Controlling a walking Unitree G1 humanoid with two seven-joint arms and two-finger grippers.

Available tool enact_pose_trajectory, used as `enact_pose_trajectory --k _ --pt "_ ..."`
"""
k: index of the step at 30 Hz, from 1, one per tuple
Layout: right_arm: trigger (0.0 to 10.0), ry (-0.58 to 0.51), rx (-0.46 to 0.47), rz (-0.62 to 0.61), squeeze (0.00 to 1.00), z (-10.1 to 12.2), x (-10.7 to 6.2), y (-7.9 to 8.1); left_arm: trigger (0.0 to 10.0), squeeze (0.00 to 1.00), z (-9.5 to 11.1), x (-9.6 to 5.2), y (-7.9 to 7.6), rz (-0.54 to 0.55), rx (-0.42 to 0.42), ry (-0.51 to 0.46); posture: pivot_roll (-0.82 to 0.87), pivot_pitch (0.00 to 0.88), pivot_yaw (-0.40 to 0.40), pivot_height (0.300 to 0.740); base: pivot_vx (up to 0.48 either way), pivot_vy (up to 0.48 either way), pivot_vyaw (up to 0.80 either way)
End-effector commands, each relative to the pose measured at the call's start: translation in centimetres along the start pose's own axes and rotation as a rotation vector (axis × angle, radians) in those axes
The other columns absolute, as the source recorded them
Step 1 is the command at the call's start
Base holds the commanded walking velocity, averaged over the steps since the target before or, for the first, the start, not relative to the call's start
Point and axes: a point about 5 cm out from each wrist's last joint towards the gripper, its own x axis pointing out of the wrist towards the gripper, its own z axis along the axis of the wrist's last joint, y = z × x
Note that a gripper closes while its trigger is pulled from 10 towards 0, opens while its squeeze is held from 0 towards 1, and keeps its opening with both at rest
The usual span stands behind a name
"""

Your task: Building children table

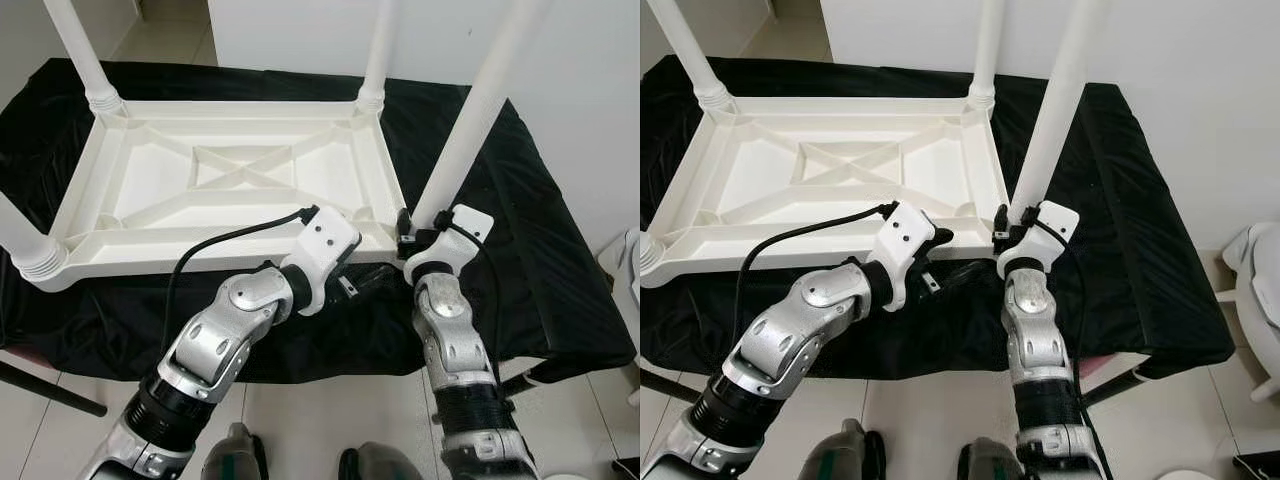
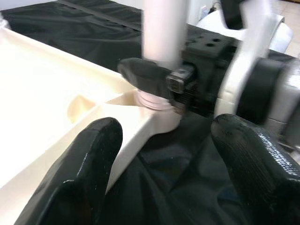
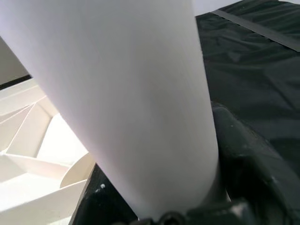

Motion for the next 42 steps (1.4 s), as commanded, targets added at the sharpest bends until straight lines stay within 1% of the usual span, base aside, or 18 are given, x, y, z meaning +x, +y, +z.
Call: enact_pose_trajectory --k 1,2,3,6,7,12,13,17,20,24,26,28,31,36,37,38,39,42 --pt "10.0 0.046 -0.037 0.0 0.0 -0.8 -0.4 -0.2 10.0 0.0 -0.1 0.1 -0.3 -0.025 0.003 0.002 -0.14 0.002 -0.028 0.74 0.0 0.0 0.0" --pt "10.0 0.049 -0.036 -0.006 0.0 -0.8 -0.4 -0.2 10.0 0.0 -0.2 0.1 -0.3 -0.026 0.002 0.002 -0.14 0.001 -0.027 0.74 0.0 0.0 0.0" --pt "10.0 0.05 -0.028 -0.006 0.95 -0.8 -0.3 -0.2 10.0 0.0 -0.2 0.1 -0.4 -0.027 0.002 0.001 -0.14 0.001 -0.027 0.74 0.0 0.0 0.0" --pt "10.0 0.05 -0.02 -0.005 0.95 -0.8 -0.2 -0.2 10.0 0.0 -0.2 0.1 -0.4 -0.028 0.002 0.001 -0.14 0.001 -0.027 0.74 0.0 0.0 0.0" --pt "10.0 0.052 -0.014 0.013 1.0 -0.7 -0.1 -0.2 10.0 0.0 -0.2 0.1 -0.4 -0.028 0.002 0.001 -0.14 0.0 -0.027 0.74 0.0 0.0 0.0" --pt "10.0 0.05 -0.004 0.068 1.0 -0.6 0.1 -0.1 10.0 0.0 -0.2 0.1 -0.4 -0.028 0.003 0.001 -0.14 0.003 -0.027 0.74 0.0 0.0 0.0" --pt "10.0 0.041 -0.004 0.139 0.0 -0.5 0.5 -0.3 10.0 0.0 -0.1 0.2 -0.3 -0.027 0.003 0.0 -0.14 0.004 -0.026 0.74 0.0 0.0 0.0" --pt "10.0 0.001 -0.036 0.403 0.0 0.2 2.0 -2.1 10.0 0.0 0.0 0.2 -0.1 -0.017 0.006 -0.005 -0.14 0.007 -0.026 0.74 0.0 0.0 0.0" --pt "10.0 0.002 -0.051 0.457 0.0 0.3 2.4 -2.6 10.0 0.0 0.1 0.3 0.0 -0.015 0.007 -0.006 -0.14 0.008 -0.025 0.74 0.0 0.0 0.0" --pt "10.0 0.016 -0.096 0.631 0.0 0.6 4.0 -3.5 10.0 0.0 0.0 0.4 0.0 -0.012 0.009 -0.003 -0.14 0.01 -0.02 0.74 0.0 0.0 0.0" --pt "10.0 0.016 -0.096 0.631 0.0 0.6 4.0 -3.5 10.0 0.0 0.0 0.4 0.0 -0.012 0.009 -0.003 -0.14 0.01 -0.02 0.74 0.0 0.0 0.0" --pt "10.0 0.033 -0.126 0.744 0.0 0.7 4.4 -3.4 10.0 0.0 0.1 0.4 0.0 -0.012 0.008 -0.009 -0.13 0.012 -0.023 0.74 0.0 0.0 0.0" --pt "10.0 0.052 -0.141 0.81 0.0 0.6 4.8 -3.5 10.0 0.0 0.1 0.3 0.1 -0.003 0.01 -0.009 -0.12 0.01 -0.024 0.74 0.0 0.0 0.0" --pt "10.0 0.074 -0.142 0.859 0.0 0.4 5.4 -3.9 10.0 0.0 0.2 0.2 0.2 -0.001 0.012 -0.01 -0.12 0.008 -0.025 0.74 0.0 0.0 0.0" --pt "3.8 0.084 -0.142 0.868 0.0 0.2 5.4 -3.9 10.0 0.0 0.2 0.2 0.2 0.0 0.013 -0.01 -0.12 0.008 -0.025 0.74 0.0 0.0 0.0" --pt "3.8 0.084 -0.142 0.868 0.0 0.2 5.4 -3.9 10.0 0.0 0.2 0.2 0.2 0.0 0.013 -0.01 -0.12 0.008 -0.025 0.74 0.0 0.0 0.0" --pt "0.0 0.087 -0.144 0.87 0.0 0.1 5.4 -3.9 10.0 0.0 0.2 0.2 0.2 0.001 0.013 -0.009 -0.12 0.008 -0.025 0.74 0.0 0.0 0.0" --pt "0.0 0.087 -0.144 0.87 0.0 0.1 5.4 -3.9 10.0 0.0 0.2 0.2 0.2 0.001 0.013 -0.009 -0.12 0.008 -0.025 0.74 0.0 0.0 0.0"
